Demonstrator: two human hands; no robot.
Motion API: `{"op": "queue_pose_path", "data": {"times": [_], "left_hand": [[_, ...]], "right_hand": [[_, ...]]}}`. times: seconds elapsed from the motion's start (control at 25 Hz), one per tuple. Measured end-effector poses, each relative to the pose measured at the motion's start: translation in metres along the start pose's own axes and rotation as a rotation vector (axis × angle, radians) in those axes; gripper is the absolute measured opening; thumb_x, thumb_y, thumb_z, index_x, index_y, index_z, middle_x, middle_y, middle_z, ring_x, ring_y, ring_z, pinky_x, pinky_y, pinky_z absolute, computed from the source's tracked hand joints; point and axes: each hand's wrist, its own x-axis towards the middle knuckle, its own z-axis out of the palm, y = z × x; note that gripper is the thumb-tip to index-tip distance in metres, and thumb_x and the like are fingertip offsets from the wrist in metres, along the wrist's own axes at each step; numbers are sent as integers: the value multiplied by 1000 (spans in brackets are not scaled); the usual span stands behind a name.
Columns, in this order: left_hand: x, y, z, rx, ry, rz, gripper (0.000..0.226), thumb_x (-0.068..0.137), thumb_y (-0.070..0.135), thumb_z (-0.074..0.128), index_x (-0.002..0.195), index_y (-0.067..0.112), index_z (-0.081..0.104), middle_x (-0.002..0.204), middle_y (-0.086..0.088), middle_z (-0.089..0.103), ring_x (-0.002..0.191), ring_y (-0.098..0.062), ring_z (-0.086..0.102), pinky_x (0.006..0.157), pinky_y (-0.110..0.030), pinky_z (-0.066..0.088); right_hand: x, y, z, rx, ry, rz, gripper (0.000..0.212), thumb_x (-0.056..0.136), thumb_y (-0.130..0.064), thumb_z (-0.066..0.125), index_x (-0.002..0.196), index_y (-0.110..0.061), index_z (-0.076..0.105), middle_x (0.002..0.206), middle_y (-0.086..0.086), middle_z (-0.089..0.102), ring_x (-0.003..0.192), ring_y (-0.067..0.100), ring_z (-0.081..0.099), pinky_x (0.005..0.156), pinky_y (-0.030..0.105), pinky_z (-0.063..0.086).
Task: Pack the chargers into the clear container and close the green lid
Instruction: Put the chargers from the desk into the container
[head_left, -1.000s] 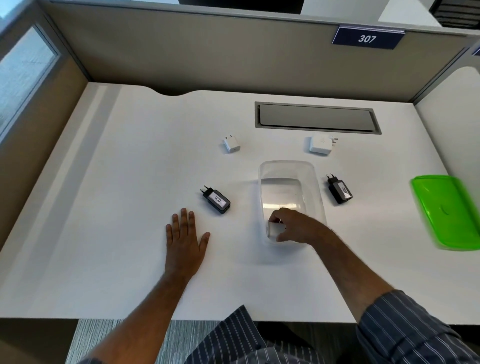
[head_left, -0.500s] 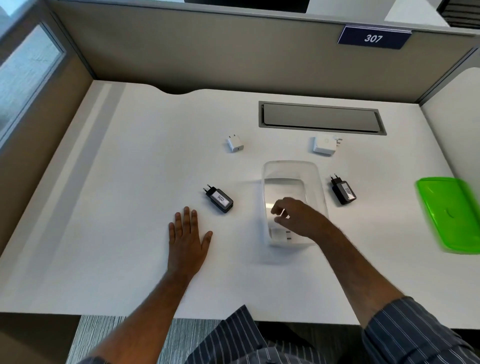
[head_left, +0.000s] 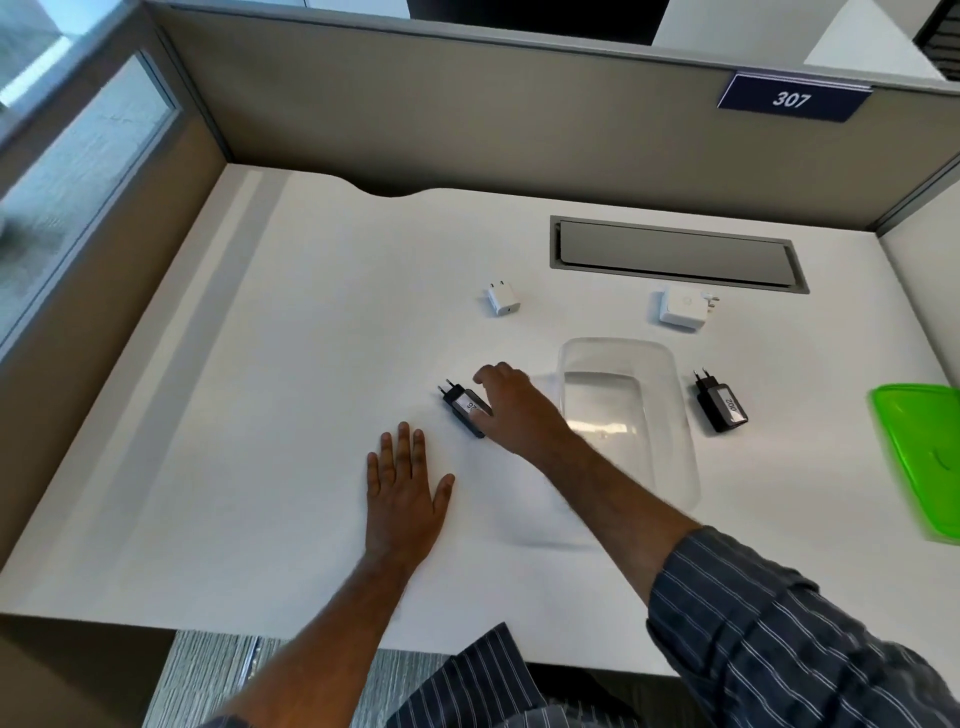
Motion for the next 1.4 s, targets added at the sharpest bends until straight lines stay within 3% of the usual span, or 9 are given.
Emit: {"op": "queue_pose_path", "data": {"times": [0.24, 0.4, 0.72, 0.92, 1.16, 1.4], "left_hand": [[-1, 1, -1, -6, 2, 5, 77, 103, 56, 24, 165, 12, 8, 175, -10, 0, 162, -31, -2, 131, -51, 8], [-1, 0, -1, -9, 9, 10, 77, 104, 54, 28, 164, 11, 8, 174, -11, 2, 162, -32, -1, 131, -53, 10], [-1, 0, 3, -3, 19, 15, 78, 103, 55, 27, 164, 10, 10, 174, -12, 5, 162, -33, 3, 130, -53, 13], [-2, 0, 2, 2, 34, 16, 78, 103, 56, 25, 164, 10, 11, 174, -13, 5, 162, -33, 4, 130, -54, 14], [-3, 5, -4, 7, 23, 10, 81, 99, 57, 20, 164, 9, 12, 174, -14, 7, 161, -34, 6, 130, -54, 13], [-1, 27, -3, 44, -9, 124, 77, 101, 52, 20, 163, 8, 15, 173, -15, 6, 161, -37, 5, 130, -57, 12]], "right_hand": [[16, 2, 34, -171, -55, 56, 45, 85, -33, 71, 117, -9, 51, 116, 11, 57, 105, 32, 57, 73, 36, 43], [15, 1, 37, -150, -52, 61, 35, 88, -27, 65, 116, -9, 53, 114, 10, 58, 105, 31, 57, 74, 38, 49], [-28, -6, -19, 20, 136, -2, 36, 85, -29, 61, 120, -21, 53, 112, -3, 58, 101, 19, 54, 76, 36, 52], [-62, 22, -64, 71, 184, 71, 37, 79, -32, 61, 114, -33, 49, 108, -12, 56, 97, 14, 53, 70, 31, 45], [-97, 82, -90, 103, 145, 197, 41, 76, -29, 67, 113, -32, 48, 110, -8, 57, 100, 19, 57, 78, 41, 55], [-110, 126, -75, 16, -68, 253, 41, 79, -21, 72, 115, -20, 53, 110, -1, 58, 99, 24, 59, 81, 46, 54]]}}
